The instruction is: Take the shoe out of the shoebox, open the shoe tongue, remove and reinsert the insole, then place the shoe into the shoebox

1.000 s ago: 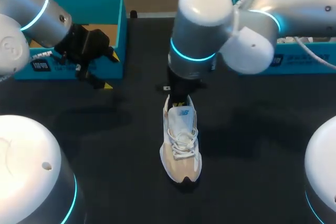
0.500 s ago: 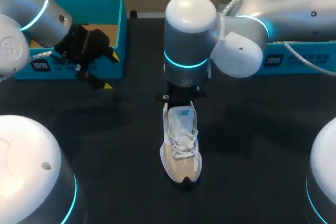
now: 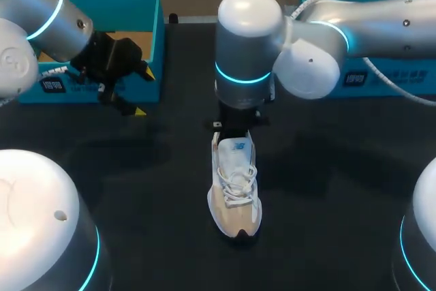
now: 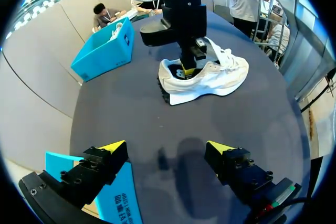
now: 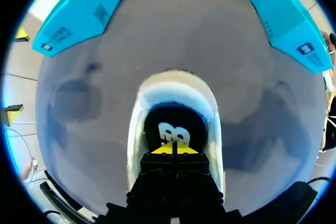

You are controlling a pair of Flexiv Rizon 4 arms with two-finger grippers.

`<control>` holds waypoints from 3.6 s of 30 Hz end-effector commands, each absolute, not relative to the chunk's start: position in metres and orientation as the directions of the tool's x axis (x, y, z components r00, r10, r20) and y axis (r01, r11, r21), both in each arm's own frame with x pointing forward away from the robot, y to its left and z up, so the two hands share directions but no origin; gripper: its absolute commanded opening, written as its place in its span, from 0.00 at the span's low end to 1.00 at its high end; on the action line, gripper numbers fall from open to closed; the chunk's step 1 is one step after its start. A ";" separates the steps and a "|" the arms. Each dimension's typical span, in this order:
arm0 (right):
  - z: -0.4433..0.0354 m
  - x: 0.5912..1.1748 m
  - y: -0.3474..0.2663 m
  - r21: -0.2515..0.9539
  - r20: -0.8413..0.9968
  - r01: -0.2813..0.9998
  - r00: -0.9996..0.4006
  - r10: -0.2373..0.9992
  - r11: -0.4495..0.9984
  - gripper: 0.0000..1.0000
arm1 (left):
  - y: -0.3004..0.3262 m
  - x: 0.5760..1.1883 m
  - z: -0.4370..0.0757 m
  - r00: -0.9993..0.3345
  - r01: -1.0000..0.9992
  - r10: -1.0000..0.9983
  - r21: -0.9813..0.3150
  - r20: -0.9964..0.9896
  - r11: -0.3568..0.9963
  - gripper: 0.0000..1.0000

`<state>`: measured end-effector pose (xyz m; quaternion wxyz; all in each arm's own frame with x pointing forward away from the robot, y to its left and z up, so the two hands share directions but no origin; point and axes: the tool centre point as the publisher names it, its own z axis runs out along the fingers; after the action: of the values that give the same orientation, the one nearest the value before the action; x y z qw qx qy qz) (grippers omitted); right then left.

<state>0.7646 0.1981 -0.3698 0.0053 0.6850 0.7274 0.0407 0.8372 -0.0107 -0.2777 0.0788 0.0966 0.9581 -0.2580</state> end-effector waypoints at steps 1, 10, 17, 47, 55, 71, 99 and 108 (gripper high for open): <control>-0.358 0.765 0.202 0.084 0.029 0.994 -0.070 0.997 0.067 0.00 | -0.010 0.836 -0.278 -0.969 0.226 0.145 -0.477 -0.202 0.849 1.00; -0.379 0.779 0.207 0.081 0.023 0.993 -0.085 0.996 0.083 0.00 | -0.010 0.836 -0.278 -0.969 0.226 0.145 -0.477 -0.202 0.849 1.00; -0.388 0.778 0.207 0.066 0.031 0.995 -0.080 0.996 0.078 0.00 | -0.010 0.836 -0.278 -0.969 0.226 0.145 -0.477 -0.202 0.849 1.00; -0.397 0.796 0.196 0.130 -0.198 0.984 -0.098 0.975 0.125 0.00 | -0.010 0.836 -0.278 -0.969 0.226 0.145 -0.477 -0.202 0.849 1.00; -0.413 0.789 0.202 0.088 -0.145 0.987 -0.125 0.982 0.138 0.00 | -0.010 0.836 -0.278 -0.969 0.226 0.145 -0.477 -0.202 0.849 1.00; -0.420 0.760 0.198 0.017 -0.081 0.993 -0.114 0.990 0.115 0.00 | -0.010 0.836 -0.278 -0.969 0.226 0.145 -0.477 -0.202 0.849 1.00; -0.415 0.775 0.193 0.083 -0.172 0.987 -0.120 0.978 0.135 0.00 | -0.010 0.836 -0.278 -0.969 0.226 0.145 -0.477 -0.202 0.849 1.00; -0.418 0.778 0.203 0.072 -0.092 0.986 -0.142 0.986 0.149 0.00 | -0.010 0.836 -0.278 -0.969 0.226 0.145 -0.477 -0.202 0.849 1.00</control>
<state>0.7756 0.2019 -0.4057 0.0689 0.6539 0.7534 -0.0094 0.8371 -0.0105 -0.2776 0.0788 0.0966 0.9580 -0.2581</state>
